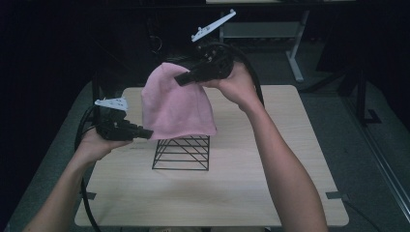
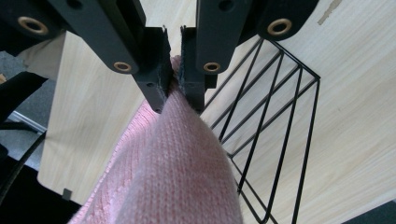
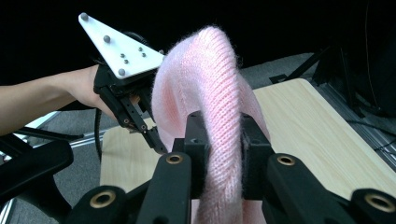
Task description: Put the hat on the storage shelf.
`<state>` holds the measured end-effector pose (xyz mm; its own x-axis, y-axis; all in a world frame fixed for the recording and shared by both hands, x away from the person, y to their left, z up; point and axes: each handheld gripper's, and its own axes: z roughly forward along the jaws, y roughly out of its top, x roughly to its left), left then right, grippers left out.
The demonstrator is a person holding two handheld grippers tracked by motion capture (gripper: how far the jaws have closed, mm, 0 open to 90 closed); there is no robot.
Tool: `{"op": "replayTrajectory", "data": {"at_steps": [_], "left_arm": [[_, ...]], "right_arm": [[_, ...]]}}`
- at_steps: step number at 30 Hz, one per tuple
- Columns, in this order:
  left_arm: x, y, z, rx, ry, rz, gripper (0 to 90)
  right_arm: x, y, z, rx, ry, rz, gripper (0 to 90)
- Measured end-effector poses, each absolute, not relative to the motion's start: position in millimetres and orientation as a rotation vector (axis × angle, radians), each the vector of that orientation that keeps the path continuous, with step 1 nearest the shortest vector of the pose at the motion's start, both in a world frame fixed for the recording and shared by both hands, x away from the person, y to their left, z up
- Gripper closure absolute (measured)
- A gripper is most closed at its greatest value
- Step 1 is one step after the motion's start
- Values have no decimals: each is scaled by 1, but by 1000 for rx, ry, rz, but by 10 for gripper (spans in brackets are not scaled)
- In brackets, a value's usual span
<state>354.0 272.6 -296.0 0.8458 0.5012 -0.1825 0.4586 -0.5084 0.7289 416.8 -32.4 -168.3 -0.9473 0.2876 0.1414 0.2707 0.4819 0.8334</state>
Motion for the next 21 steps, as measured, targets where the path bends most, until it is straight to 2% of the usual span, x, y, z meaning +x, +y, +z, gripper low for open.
{"op": "replayTrajectory", "data": {"at_steps": [10, 21], "left_arm": [[358, 255, -305, 2263, 693, 102, 837], [355, 260, -316, 2301, 717, 119, 836]], "right_arm": [[419, -49, -186, 544, 2687, 1523, 767], [413, -43, -203, 503, 2717, 1562, 761]]}}
